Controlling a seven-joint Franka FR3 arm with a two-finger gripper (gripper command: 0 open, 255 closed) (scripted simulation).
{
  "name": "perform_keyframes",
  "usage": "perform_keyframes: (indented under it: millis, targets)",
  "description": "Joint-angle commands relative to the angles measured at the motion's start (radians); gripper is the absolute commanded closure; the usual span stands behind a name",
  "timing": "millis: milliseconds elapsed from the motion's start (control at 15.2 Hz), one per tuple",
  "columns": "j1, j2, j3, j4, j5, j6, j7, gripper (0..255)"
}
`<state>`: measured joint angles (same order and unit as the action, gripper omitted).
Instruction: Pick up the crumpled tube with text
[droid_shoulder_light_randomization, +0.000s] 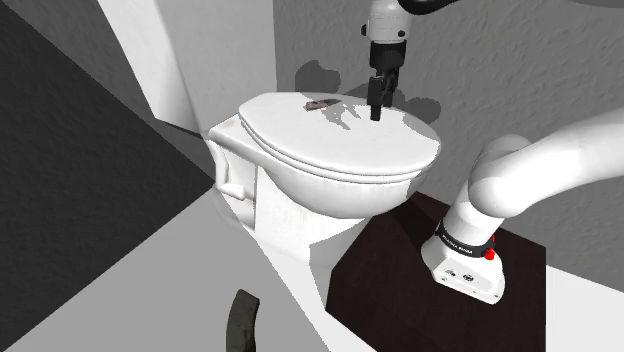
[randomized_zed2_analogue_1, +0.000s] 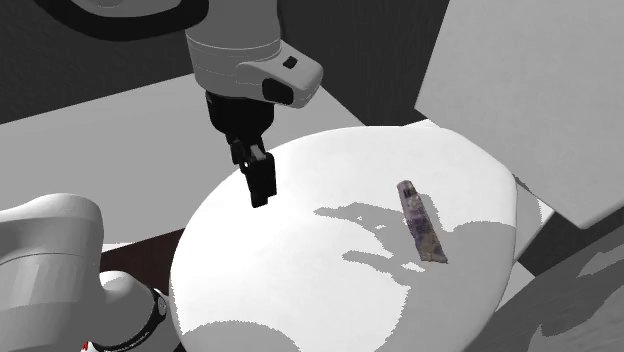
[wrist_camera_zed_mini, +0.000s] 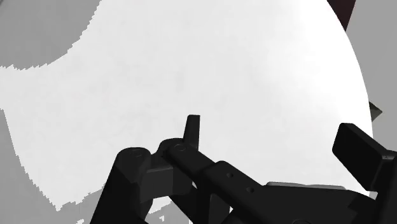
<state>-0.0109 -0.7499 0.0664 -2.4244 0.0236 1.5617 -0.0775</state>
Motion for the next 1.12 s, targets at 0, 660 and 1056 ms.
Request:
perform_keyframes:
  millis: [0,660,1056]
  targets:
    - [0.0,0.0,0.0,0.0,0.0,0.0,0.0,0]
    - [0.08,0.24,-0.258,0.115,-0.138,0.206,-0.639,0]
    - [0.146,0.453,-0.373,0.275,-0.108,0.298,-1.02,0]
